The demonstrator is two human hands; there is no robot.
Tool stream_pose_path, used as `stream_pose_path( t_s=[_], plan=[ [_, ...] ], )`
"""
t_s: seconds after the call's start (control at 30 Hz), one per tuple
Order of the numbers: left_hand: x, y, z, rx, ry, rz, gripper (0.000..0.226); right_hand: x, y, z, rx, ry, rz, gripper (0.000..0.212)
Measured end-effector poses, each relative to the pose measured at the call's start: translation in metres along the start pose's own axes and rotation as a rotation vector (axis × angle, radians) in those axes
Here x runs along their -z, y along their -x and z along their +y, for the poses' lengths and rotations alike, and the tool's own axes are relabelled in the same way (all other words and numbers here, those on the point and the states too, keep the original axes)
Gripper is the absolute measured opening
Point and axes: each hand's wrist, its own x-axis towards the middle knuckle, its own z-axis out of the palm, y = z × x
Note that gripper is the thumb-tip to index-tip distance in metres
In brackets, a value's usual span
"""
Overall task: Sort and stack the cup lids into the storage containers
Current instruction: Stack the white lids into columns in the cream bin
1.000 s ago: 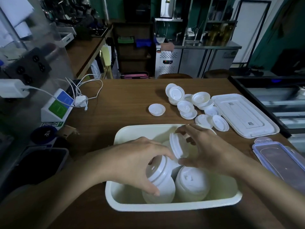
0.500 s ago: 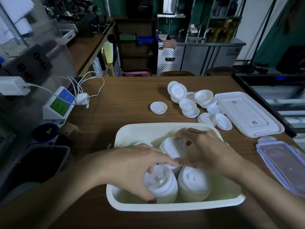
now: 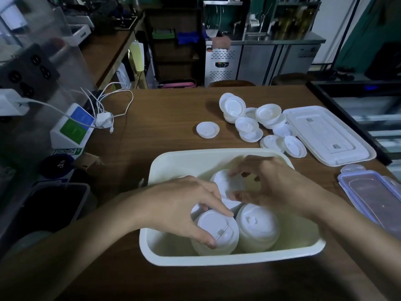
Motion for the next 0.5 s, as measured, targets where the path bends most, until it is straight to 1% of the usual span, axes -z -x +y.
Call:
stream_pose_path(
  t_s=[0.07,0.13,0.23,0.37,0.5],
  plan=[
    [-0.002,0.001,0.0,-0.002,-0.011,0.008,0.06,0.0,-0.003,-0.001,-0.001,0.021,0.009,0.047],
    [-0.004,0.001,0.001,-0.011,-0.05,0.009,0.062,-0.002,-0.006,-0.001,-0.008,0.028,0.003,0.055],
    [-0.005,0.0,0.001,-0.016,-0.098,0.002,0.061,-0.007,-0.012,0.0,-0.015,0.032,-0.01,0.061],
    [-0.01,-0.001,0.003,-0.015,-0.137,-0.014,0.058,-0.012,-0.014,0.001,-0.047,0.029,-0.033,0.061],
    [-0.01,-0.006,0.008,-0.008,-0.12,-0.088,0.054,-0.013,-0.014,0.002,-0.039,0.047,-0.022,0.062]
  ],
)
